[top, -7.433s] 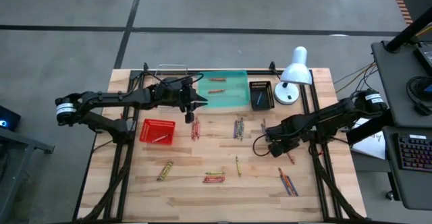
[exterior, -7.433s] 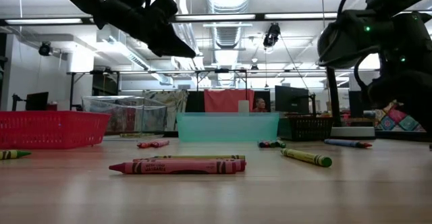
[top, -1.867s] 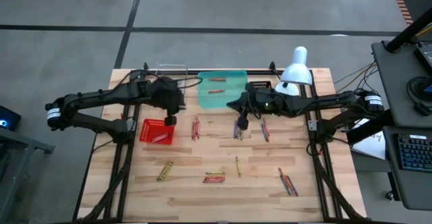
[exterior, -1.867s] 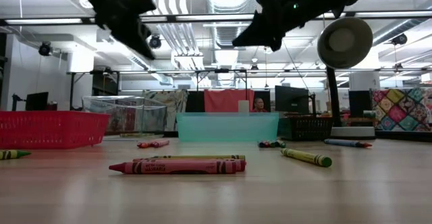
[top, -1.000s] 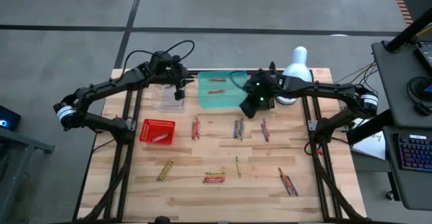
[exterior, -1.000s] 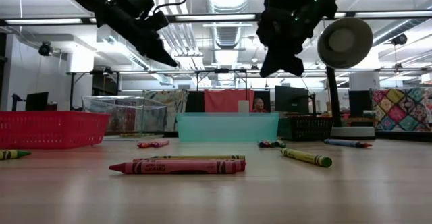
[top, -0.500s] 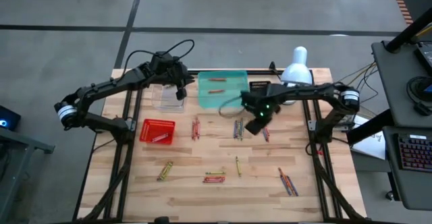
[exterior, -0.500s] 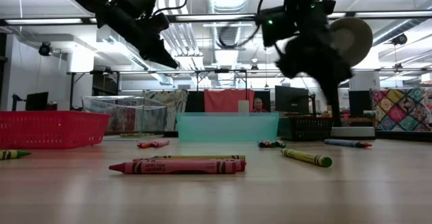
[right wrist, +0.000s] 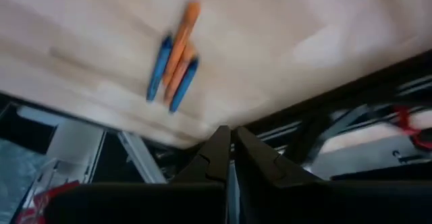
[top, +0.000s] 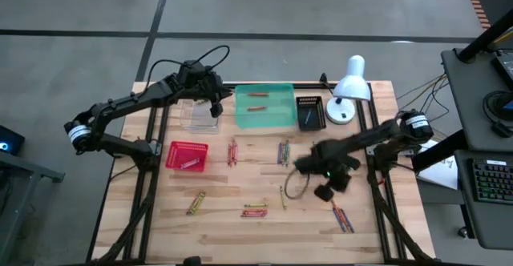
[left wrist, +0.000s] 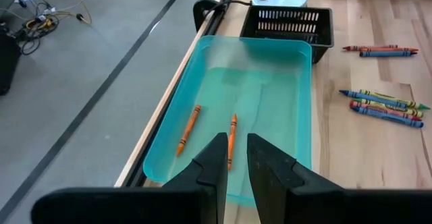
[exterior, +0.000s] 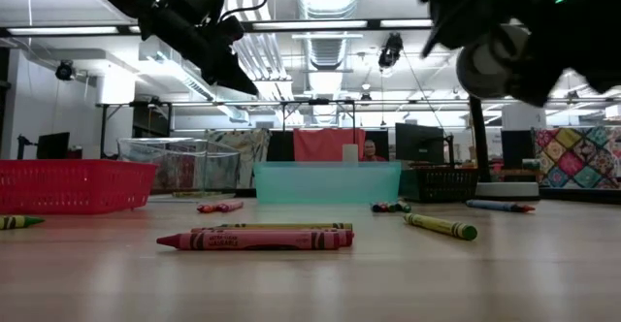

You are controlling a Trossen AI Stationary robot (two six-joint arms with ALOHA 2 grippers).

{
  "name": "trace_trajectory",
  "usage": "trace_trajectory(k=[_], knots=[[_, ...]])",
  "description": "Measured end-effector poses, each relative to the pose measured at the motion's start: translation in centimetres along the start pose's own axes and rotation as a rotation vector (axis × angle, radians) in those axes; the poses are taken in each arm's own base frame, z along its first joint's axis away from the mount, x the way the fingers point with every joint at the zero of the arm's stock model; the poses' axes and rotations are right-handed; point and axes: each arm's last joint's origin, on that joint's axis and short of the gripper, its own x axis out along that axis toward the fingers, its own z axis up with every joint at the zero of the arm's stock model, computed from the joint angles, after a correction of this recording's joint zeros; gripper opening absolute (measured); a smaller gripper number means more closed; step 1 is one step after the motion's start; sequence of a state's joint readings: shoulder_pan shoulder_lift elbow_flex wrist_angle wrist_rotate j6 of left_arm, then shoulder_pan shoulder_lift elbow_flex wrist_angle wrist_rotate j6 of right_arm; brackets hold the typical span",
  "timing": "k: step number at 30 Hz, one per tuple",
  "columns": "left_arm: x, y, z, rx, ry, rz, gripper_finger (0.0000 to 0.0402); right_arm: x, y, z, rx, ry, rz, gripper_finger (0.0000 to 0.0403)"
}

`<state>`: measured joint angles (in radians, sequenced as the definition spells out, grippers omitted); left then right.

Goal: Sort crayons
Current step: Put the blue crayon into the black bin

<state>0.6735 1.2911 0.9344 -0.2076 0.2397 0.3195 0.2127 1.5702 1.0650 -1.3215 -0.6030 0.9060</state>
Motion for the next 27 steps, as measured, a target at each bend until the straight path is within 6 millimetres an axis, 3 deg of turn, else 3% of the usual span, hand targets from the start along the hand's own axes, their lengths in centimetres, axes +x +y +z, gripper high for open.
trace_trajectory(k=[7,13,18,27], knots=[[0.0,0.0,0.0,-0.021,-0.004,0.001,0.0039,3.3,2.4,-2.1,-0.028,-0.030,0.022,0.0013],[0.0,0.0,0.1,-0.040,-0.005,0.001,0.0039,5.8,3.3,-3.2,-0.088,-0.120,0.003,0.0013],[0.0,-0.1,0.1,-0.043,-0.007,-0.001,0.0039,7.1,2.3,-4.4,-0.063,-0.146,-0.045,0.0011],[0.1,-0.3,0.3,-0.040,-0.027,-0.013,0.0039,6.8,-1.0,-6.2,0.032,-0.395,0.052,0.0009]])
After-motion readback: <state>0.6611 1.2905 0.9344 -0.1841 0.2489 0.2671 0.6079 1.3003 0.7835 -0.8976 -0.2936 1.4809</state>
